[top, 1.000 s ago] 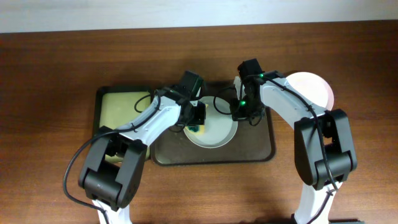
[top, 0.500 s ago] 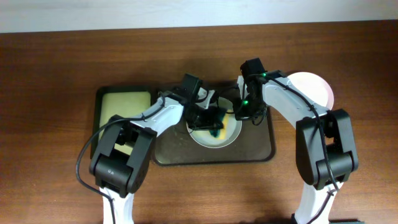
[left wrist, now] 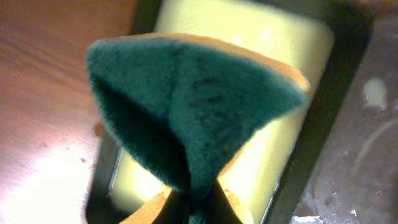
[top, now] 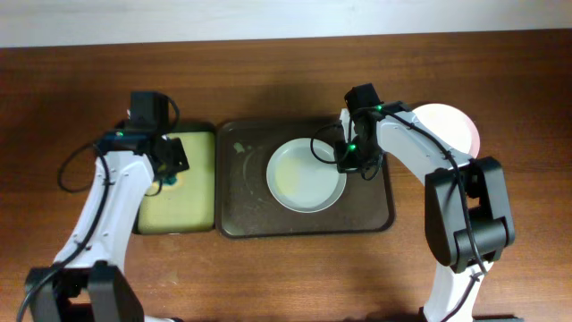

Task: Clean dirty plates on tray and stack at the side
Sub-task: 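Return the sponge to the yellow sponge tray with the left gripper, then lift the light blue plate with the right gripper and stack it on the pile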

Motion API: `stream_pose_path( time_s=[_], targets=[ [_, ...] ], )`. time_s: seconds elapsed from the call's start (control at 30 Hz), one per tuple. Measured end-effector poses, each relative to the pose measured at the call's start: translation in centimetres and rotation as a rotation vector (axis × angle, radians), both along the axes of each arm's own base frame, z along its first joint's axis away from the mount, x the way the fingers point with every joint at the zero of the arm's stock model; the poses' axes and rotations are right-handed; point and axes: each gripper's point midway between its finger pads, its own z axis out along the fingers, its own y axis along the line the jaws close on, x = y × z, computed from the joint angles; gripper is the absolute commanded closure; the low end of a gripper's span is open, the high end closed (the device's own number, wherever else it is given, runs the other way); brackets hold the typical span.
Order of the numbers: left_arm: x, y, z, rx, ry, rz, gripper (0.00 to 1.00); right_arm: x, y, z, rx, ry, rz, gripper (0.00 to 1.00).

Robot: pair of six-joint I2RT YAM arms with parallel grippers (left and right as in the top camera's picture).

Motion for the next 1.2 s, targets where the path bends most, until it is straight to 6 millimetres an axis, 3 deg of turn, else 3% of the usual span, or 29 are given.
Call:
stream_pose_path(
  time_s=[0.07, 0.17, 0.2, 0.27, 0.3, 0.4, 0.43, 0.5, 0.57, 0.6, 0.63, 0.67, 0.7, 0.77, 0.83, 0.87, 0.97, 1.0, 1.03, 1.2],
  targets=[
    [-0.8, -0.4, -3.6, -0.02, 0.01, -0.014, 1.0, 0.0, 0.0, 0.0, 0.0, 0.0, 0.0, 0.95],
    [-1.3, -0.8, -5.9, -0.03, 0.001, -0.064, 0.94, 0.0, 0.0, 0.0, 0.0, 0.0, 0.0, 0.96],
    [-1.1, -1.1, -5.9, -0.038, -0.002, -0.091, 0.83, 0.0, 0.0, 0.0, 0.0, 0.0, 0.0, 0.96],
    [-0.8, -1.6, -5.9, -0.059, -0.014, -0.124, 0.13, 0.0, 0.0, 0.0, 0.0, 0.001, 0.0, 0.96],
    [-0.8, -1.7, -5.9, -0.064, -0.014, -0.133, 0.0, 0.0, 0.0, 0.0, 0.0, 0.001, 0.0, 0.95],
    [-1.1, -1.8, -5.9, -0.068, 0.003, -0.138, 0.0, -0.4, 0.0, 0.2, -0.001, 0.021, 0.001, 0.76],
    [-2.0, -1.8, -5.9, -0.073, 0.04, -0.135, 0.0, -0.8, 0.2, 0.4, 0.001, 0.037, 0.007, 0.75],
    [-2.0, -1.9, -2.9, -0.079, -0.024, -0.131, 0.0, -0.9, 0.4, 0.6, 0.007, 0.043, 0.012, 0.74],
    [-1.7, -2.2, 7.3, -0.08, -0.336, -0.149, 0.0, -1.0, 0.4, 0.6, 0.005, 0.049, 0.012, 0.74],
    [-2.7, -2.2, 12.0, -0.073, -0.483, -0.152, 0.0, -1.1, 0.4, 0.6, 0.005, 0.051, 0.013, 0.74],
    [-4.3, -2.2, 15.6, -0.067, -0.598, -0.156, 0.0, -0.9, 0.4, 0.6, 0.006, 0.046, 0.013, 0.8],
    [-5.8, -2.1, 17.3, -0.064, -0.647, -0.158, 0.01, -0.9, 0.5, 0.3, 0.009, 0.039, 0.014, 0.92],
    [-7.2, -2.0, 17.6, -0.061, -0.648, -0.156, 0.01, -1.5, 0.3, -0.5, 0.004, 0.052, 0.02, 0.96],
    [-8.1, -2.0, 18.2, -0.058, -0.665, -0.155, 0.0, -1.8, 0.2, -0.6, 0.001, 0.064, 0.009, 0.96],
    [-8.3, -2.0, 17.6, -0.06, -0.641, -0.154, 0.01, -1.8, 0.3, 0.7, 0.001, 0.085, 0.012, 0.96],
    [-8.2, -2.0, 17.5, -0.06, -0.636, -0.154, 0.01, -1.0, 0.6, 2.1, 0.005, 0.066, 0.013, 0.96],
    [-8.2, -2.0, 17.4, -0.059, -0.633, -0.153, 0.0, 3.0, 2.5, 9.4, 0.038, -0.068, 0.025, 0.96],
    [-8.2, -1.9, 17.5, -0.057, -0.634, -0.152, 0.01, 4.4, 4.2, 12.1, 0.056, -0.152, 0.035, 0.96],
    [-8.2, -1.9, 17.5, -0.058, -0.634, -0.152, 0.01, 5.1, 6.4, 13.4, 0.054, -0.221, 0.05, 0.96],
    [-8.2, -1.9, 17.4, -0.057, -0.633, -0.152, 0.01, 3.7, 16.5, 15.2, -0.069, -0.489, 0.195, 0.96]
  ],
)
